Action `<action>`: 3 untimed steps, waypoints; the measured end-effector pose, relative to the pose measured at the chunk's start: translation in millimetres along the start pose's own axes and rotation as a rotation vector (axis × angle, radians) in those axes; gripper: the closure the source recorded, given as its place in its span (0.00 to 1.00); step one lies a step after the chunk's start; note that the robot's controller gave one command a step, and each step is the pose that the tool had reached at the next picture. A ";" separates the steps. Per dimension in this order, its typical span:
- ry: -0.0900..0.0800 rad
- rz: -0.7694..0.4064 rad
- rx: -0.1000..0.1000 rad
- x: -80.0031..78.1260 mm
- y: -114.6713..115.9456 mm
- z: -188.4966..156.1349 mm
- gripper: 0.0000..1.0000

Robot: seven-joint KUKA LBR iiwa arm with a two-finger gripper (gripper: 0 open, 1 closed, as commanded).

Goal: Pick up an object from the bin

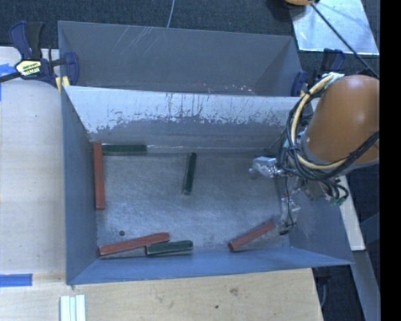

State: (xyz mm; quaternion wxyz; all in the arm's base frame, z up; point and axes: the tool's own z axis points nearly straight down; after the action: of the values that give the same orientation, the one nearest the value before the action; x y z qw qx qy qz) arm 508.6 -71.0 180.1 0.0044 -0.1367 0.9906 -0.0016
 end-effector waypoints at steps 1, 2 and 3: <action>0.001 -0.190 -0.001 8.3 -23.3 68.4 0.00; 0.006 -0.454 -0.007 0.5 -15.5 109.7 1.00; 0.006 -0.454 -0.007 0.4 -15.5 109.6 1.00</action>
Offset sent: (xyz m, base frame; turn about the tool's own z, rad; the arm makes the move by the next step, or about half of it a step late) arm 0.0042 -0.0158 -0.1101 -0.4551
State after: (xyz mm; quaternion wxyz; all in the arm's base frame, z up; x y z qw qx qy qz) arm 513.4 -86.2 70.6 0.0007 -0.3561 0.9344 0.0005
